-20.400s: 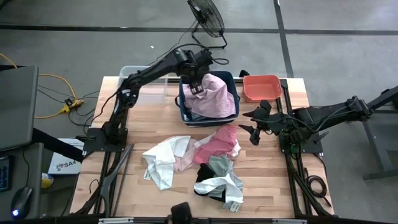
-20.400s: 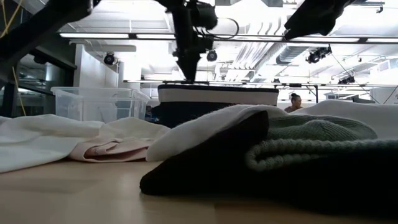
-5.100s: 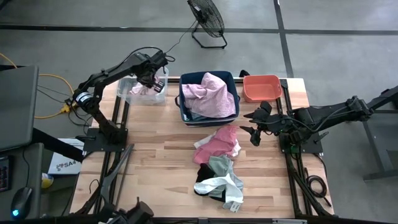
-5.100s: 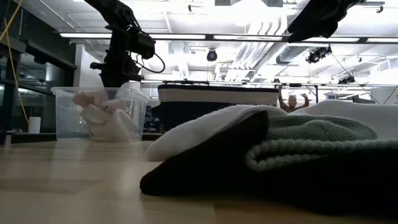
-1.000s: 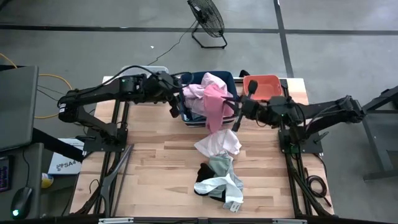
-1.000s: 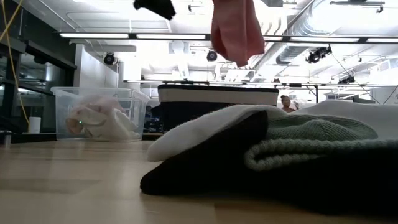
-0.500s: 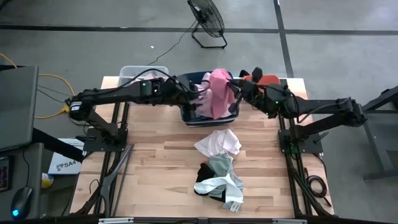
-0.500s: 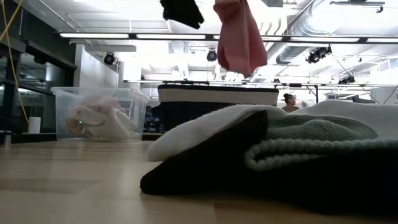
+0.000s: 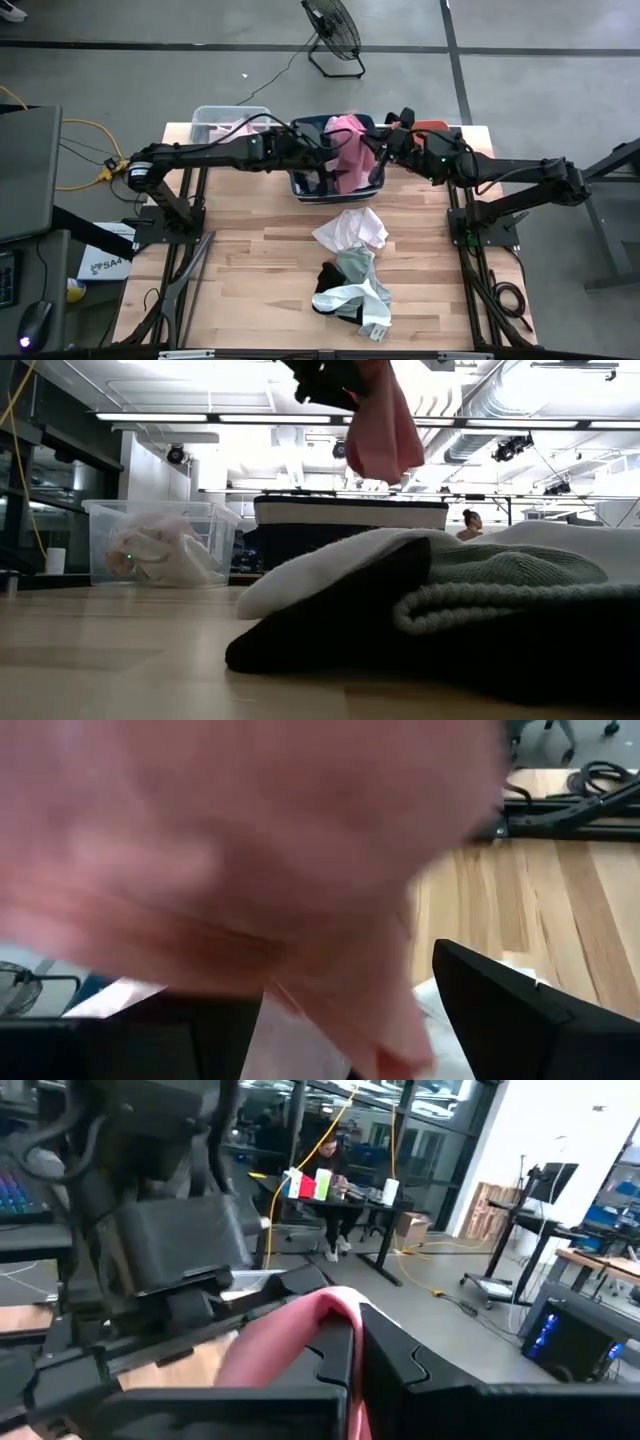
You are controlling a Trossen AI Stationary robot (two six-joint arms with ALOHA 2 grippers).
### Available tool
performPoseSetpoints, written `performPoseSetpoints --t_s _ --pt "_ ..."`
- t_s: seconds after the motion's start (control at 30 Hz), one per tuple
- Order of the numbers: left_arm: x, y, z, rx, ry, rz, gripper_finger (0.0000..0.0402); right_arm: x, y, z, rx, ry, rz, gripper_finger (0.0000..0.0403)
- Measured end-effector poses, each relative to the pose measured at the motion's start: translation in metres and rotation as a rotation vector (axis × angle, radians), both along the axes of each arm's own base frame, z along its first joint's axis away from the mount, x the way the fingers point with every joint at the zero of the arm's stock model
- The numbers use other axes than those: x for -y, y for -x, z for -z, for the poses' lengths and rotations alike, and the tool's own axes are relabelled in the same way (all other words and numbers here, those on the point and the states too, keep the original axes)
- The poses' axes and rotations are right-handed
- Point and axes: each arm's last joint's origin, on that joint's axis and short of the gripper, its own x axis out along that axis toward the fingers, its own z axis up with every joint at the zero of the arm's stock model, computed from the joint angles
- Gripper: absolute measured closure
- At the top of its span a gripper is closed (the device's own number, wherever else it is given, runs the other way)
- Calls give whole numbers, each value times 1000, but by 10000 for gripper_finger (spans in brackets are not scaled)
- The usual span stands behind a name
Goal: Pick & Place Cloths
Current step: Put the pink underwear into the transparent bin
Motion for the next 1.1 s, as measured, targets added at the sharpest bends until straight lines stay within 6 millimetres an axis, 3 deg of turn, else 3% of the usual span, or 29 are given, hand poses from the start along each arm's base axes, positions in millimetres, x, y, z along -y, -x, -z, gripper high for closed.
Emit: performPoseSetpoints --t_s 0.33,1.1 --pt "-3 -18 0 139 8 -12 120 -3 -1 7 -34 -87 -130 399" --pt "0 -21 -5 211 68 87 121 -7 -2 8 -43 -120 -233 399"
